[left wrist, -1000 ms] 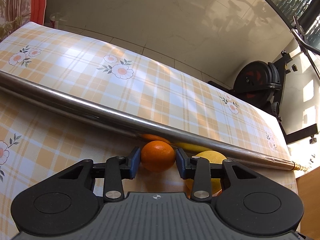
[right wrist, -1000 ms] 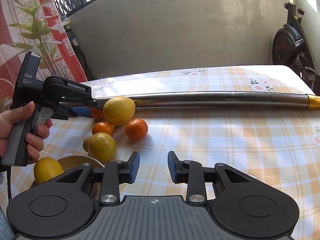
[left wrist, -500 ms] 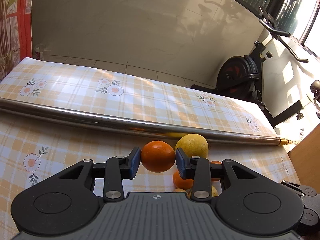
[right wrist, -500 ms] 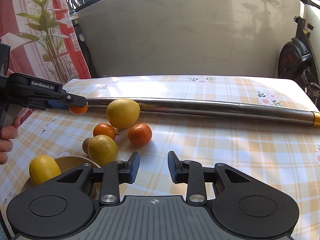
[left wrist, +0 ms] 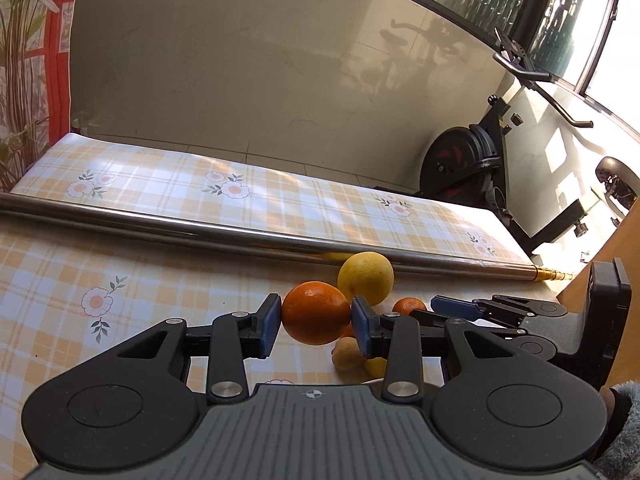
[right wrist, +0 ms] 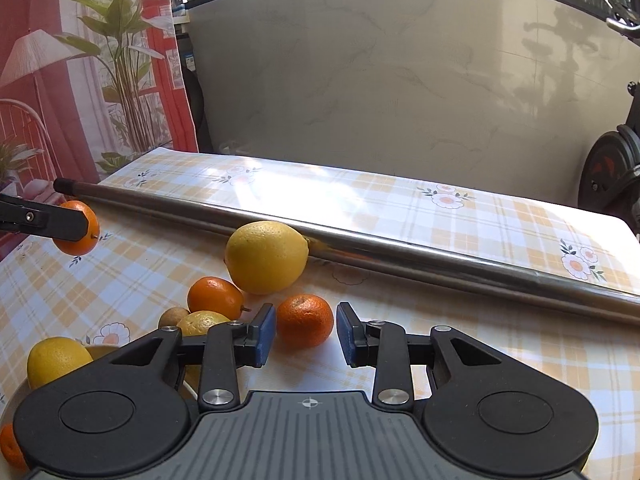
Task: Organize fruits
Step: 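Grasp a mandarin with the right tool while the left tool carries its mandarin toward the plate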
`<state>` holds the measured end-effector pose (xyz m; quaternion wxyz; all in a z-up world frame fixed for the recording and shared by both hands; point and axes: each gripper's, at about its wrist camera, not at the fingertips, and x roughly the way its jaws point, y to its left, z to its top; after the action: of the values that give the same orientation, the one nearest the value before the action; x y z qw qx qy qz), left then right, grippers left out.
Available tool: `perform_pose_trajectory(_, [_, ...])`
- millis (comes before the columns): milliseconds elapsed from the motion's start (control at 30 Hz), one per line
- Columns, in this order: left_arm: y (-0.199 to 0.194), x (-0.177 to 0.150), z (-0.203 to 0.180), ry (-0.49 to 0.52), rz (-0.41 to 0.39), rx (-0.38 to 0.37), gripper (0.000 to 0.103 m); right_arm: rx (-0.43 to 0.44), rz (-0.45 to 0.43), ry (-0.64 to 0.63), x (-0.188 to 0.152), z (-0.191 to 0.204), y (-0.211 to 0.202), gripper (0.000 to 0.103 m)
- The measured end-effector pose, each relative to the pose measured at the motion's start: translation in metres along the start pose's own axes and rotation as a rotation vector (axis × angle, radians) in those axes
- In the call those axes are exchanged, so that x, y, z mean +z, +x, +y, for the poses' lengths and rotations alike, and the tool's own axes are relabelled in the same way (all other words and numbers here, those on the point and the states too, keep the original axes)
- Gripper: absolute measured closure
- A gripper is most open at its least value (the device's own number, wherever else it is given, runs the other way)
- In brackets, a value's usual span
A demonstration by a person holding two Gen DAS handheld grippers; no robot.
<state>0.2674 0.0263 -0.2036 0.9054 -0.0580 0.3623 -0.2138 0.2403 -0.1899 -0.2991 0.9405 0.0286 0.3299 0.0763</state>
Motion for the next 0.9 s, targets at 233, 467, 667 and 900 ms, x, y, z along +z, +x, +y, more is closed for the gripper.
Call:
perform_pose_trajectory(233, [0.0,-0.002,-0.002,0.004,0.0,-0.003,0.063,0.035,0.055,0.021,0.004,-0.001,0.015,0.065])
perform_pose_trajectory(467, [-0.003,-0.01,-0.009,0.036,0.007,-0.019,0.063,0.044,0.067,0.033,0.002,-0.002,0.008,0.07])
perform_pose_trajectory(667, [-0.007,-0.017,-0.019,0.06,0.026,-0.052,0.063,0.064,0.031,0.08,-0.004,-0.004,-0.021,0.07])
perform_pose_trajectory(900, [0.009,-0.027,-0.034,0.114,0.092,-0.089,0.063,0.078,-0.002,0.098,-0.022,0.001,-0.055,0.07])
